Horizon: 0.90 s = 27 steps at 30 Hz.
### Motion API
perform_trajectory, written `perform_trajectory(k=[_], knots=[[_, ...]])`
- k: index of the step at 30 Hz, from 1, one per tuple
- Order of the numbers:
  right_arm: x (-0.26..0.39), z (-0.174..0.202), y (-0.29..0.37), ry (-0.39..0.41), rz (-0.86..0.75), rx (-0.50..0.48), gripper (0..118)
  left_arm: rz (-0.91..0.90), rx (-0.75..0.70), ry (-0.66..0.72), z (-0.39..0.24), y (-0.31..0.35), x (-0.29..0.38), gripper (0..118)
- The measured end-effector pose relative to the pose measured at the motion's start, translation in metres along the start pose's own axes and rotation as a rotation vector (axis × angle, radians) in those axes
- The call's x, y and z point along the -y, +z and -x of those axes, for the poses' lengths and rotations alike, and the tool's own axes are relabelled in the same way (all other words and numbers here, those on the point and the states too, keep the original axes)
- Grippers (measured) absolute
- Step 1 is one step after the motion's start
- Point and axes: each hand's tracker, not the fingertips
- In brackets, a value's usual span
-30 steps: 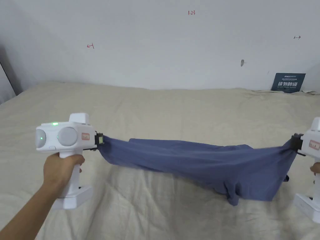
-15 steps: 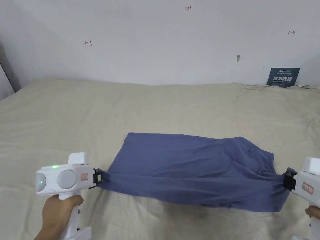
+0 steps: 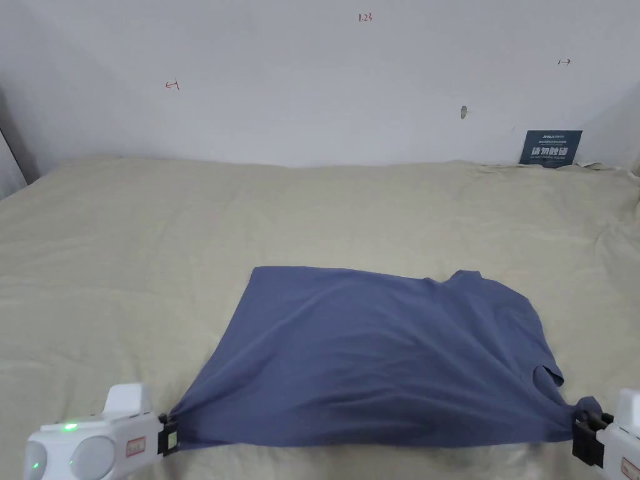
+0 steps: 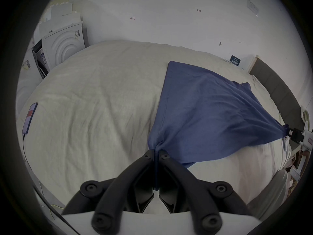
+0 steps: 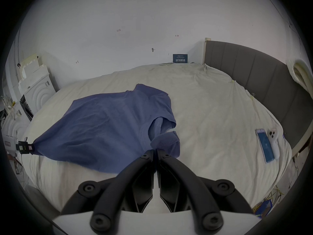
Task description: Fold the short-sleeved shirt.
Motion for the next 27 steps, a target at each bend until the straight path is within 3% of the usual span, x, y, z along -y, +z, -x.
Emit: perform_trajectory(k=[13, 27], knots=[[0.050, -0.015, 0.049, -0.009, 0.075, 0.008, 2, 0.076, -0.002, 0.047, 0.015, 0.051, 0.065, 1], [0.077, -0.015, 0.001, -0.061, 0.280, 0.081, 2, 0.215, -0.067, 0.025, 0.004, 0.007, 0.082, 1]])
